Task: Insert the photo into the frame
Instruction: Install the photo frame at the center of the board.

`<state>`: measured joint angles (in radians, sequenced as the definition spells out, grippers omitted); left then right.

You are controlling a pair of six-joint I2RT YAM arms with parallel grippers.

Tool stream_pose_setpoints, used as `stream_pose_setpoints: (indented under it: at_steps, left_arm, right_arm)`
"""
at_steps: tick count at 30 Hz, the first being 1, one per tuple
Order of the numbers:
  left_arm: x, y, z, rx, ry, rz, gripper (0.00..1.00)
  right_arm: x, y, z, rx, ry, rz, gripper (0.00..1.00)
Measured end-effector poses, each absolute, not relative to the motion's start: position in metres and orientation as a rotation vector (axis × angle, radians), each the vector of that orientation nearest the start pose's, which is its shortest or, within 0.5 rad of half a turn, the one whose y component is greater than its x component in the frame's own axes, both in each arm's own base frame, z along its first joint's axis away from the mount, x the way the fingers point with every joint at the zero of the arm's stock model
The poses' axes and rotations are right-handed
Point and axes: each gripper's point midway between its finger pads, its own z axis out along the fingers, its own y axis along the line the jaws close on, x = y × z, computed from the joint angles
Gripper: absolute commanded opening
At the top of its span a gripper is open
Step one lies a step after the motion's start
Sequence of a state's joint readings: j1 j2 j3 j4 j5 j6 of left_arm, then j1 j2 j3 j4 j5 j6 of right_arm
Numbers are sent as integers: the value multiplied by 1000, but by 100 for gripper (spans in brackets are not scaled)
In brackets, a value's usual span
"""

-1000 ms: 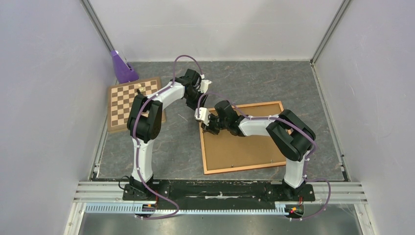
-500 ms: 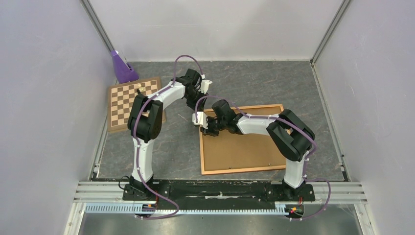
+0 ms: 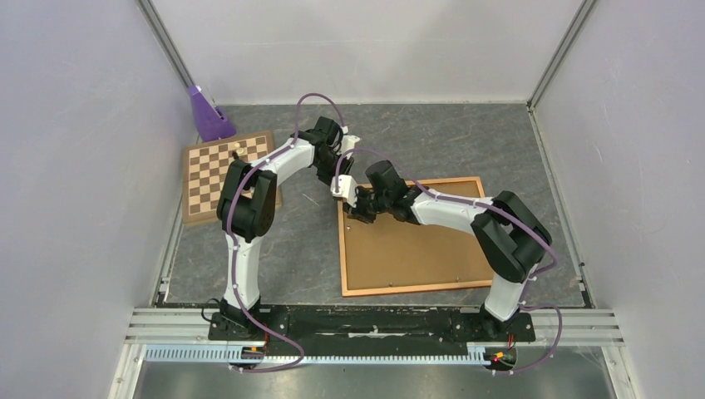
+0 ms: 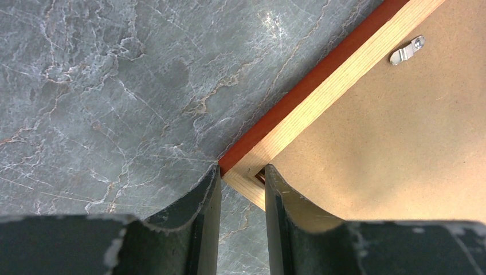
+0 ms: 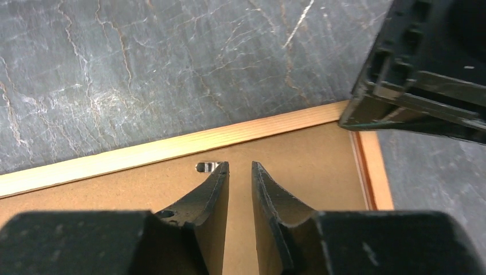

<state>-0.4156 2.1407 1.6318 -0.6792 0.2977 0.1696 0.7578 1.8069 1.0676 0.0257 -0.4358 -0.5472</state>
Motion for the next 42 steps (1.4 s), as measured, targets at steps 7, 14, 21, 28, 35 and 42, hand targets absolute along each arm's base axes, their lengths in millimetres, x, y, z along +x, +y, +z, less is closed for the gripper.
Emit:
stream_pose_setpoints:
  at_steps: [7, 14, 21, 28, 35, 42]
  left_arm:
    - [401, -226, 27, 872, 2620, -477, 17]
    - [401, -226, 27, 866, 2623, -479, 17]
    - [402, -227, 27, 861, 2625, -481, 17]
    - [403, -227, 27, 860, 2623, -482, 17]
    - [403, -227, 27, 860, 2624, -482, 17]
    - [403, -227, 27, 860, 2624, -482, 17]
  right_arm:
    - [305, 352, 78, -1516, 1660, 603, 24]
    - [300, 350, 64, -1506, 1699, 625, 24]
    - [297, 351, 46, -1503, 1742, 651, 24]
    - [289, 348, 33, -1509, 1772, 671, 25]
    - [288, 351, 34, -1495, 1771, 691, 24]
    - [289, 353, 36, -1463, 1782, 703, 24]
